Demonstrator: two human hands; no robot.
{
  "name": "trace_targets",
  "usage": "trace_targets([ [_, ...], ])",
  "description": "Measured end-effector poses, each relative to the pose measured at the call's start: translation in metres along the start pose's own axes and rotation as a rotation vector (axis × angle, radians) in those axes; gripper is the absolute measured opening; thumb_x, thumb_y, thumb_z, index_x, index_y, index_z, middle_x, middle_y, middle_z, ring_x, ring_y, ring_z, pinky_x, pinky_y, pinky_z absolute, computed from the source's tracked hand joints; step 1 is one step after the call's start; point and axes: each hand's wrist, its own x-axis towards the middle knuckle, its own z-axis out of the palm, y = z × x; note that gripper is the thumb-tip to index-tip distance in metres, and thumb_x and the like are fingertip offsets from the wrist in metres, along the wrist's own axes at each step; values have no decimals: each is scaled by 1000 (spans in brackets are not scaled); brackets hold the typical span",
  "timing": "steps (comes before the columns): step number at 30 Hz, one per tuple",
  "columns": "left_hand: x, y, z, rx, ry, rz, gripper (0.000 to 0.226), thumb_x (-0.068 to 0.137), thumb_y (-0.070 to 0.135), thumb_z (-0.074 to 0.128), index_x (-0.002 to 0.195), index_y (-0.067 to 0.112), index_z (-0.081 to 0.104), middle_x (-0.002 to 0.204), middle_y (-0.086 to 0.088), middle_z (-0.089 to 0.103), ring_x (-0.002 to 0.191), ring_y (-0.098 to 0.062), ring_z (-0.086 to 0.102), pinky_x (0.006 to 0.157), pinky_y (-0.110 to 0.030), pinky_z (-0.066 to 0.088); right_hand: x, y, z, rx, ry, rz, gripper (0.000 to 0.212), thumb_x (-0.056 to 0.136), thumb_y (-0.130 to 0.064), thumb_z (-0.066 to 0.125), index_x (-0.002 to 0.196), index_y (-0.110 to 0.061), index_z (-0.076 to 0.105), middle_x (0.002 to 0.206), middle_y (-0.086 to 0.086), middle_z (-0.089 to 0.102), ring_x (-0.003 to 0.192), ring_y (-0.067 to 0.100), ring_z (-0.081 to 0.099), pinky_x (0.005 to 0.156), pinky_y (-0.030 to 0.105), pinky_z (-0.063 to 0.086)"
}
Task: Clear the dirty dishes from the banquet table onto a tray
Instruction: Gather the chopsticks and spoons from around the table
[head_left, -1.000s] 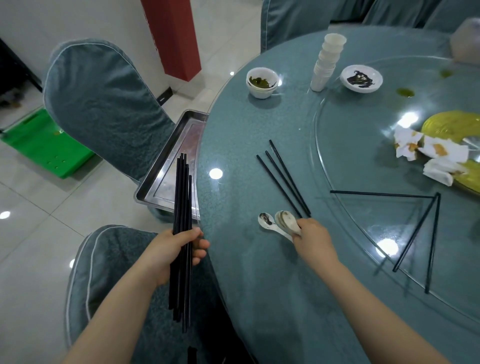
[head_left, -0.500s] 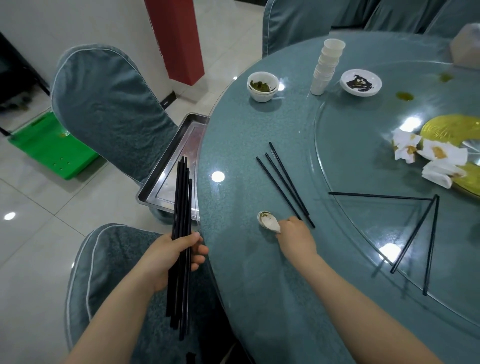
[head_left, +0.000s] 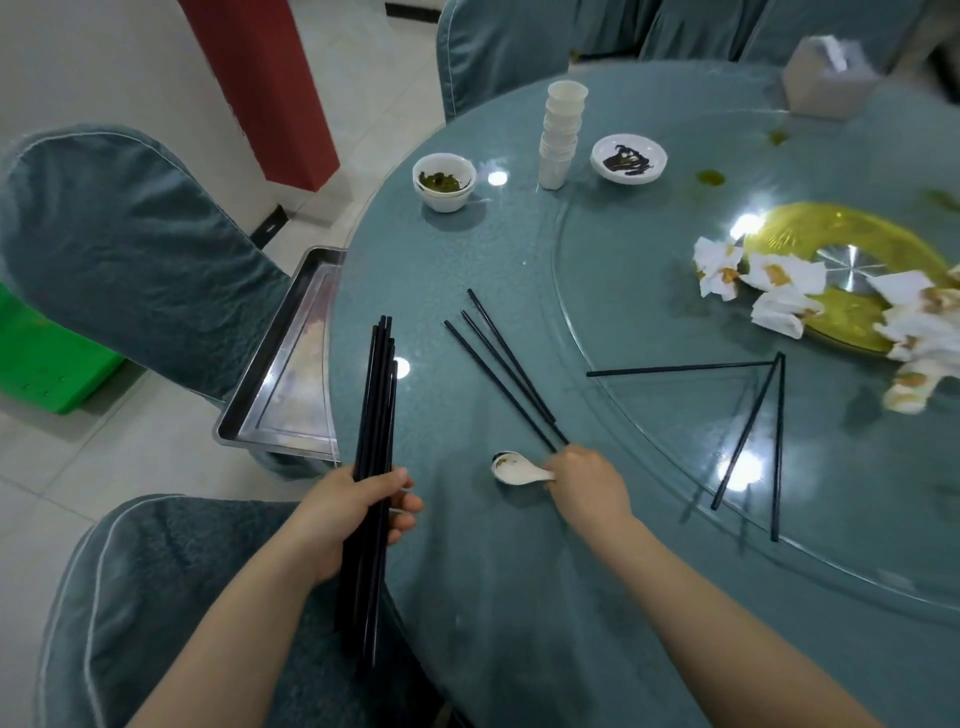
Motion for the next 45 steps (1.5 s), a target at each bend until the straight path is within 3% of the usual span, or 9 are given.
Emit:
trace_targets([
  [5,2,-1,8,38,-13,-15,11,93,14,57,88,4,58,66,-11,66,51,-17,59,46,-24,49,-4,6,-1,88,59,1,14,92,-19,57,88,-9,67,90,5,57,76,22,57,62,32,46],
  [14,5,-2,4,35,-7,-13,10,93,12,56,91,2,56,65,-11,65,50,-17,59,45,-23,49,-4,-2,3,76,48,-20,17,91,-26,60,93,-9,62,101,6,56,92,25,56,68,33,45],
  [23,34,-2,10,165,-9,-9,8,92,11,58,92,4,56,63,-11,67,50,-19,61,46,-25,48,4,5,7,63,28,-68,8,91,-13,56,96,-8,60,100,6,56,93,24,56,63,29,36],
  [27,68,8,22,447,41,99,6,89,11,62,88,7,58,60,-5,66,51,-17,61,49,-28,48,3,23,3,136,48,-15,12,91,-15,55,99,-8,61,100,8,59,91,27,57,64,31,39],
  [31,111,26,45,1168,100,451,6,90,25,58,87,20,58,68,3,58,58,-13,54,52,-28,41,-7,56,-8,167,84,62,15,91,-21,53,96,-11,63,96,5,58,91,27,57,66,33,41],
  [34,143,39,60,1564,31,763,9,93,23,54,98,18,60,81,4,48,79,-19,53,62,-29,34,-19,82,-18,199,128,108,16,90,-24,55,96,-14,66,92,3,58,88,25,57,65,32,41],
  [36,165,48,67,1742,-62,874,18,94,19,50,108,18,60,96,-1,53,94,-22,52,68,-30,38,-28,99,-24,228,162,151,15,89,-22,56,97,-16,67,92,3,59,87,24,58,66,32,43],
  [41,206,63,78,1978,-235,942,37,98,16,43,133,25,46,121,0,50,112,-19,47,88,-31,44,-42,128,-32,247,150,195,17,90,-23,56,100,-19,69,91,2,60,87,21,56,71,33,45],
  [45,221,74,82,1954,-317,878,56,97,34,49,147,29,26,127,1,48,117,-18,47,89,-26,39,-45,143,-34,268,178,229,13,90,-26,58,95,-18,68,87,1,58,83,21,56,65,31,42],
])
